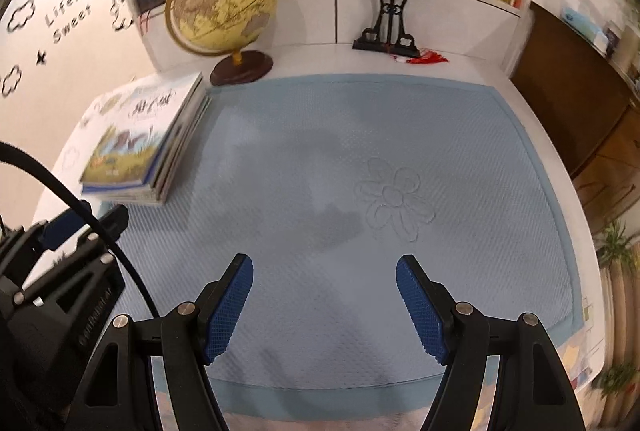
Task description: Organize books
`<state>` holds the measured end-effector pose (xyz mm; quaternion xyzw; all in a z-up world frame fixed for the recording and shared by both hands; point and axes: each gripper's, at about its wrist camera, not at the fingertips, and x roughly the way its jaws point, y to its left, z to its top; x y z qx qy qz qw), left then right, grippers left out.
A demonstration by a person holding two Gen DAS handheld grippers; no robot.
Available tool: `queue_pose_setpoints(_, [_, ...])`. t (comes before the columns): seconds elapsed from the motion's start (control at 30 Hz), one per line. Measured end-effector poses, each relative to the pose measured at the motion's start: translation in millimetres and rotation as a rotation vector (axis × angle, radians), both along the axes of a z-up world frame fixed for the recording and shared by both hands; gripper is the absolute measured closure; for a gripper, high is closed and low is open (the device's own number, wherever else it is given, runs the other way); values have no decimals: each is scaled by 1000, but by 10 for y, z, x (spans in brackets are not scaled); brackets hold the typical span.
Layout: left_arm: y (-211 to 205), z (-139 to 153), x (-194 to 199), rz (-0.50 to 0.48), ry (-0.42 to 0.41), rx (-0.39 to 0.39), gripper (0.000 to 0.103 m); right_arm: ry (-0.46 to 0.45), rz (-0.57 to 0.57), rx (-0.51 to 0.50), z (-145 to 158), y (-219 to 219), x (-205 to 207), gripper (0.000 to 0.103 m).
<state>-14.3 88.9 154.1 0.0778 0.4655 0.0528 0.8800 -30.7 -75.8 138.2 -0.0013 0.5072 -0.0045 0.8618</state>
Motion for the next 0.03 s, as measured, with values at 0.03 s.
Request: queue_pose_setpoints(0.03, [12,-19,-9,19,1,-1,70,-3,15,-1,-8,-13,-19,31])
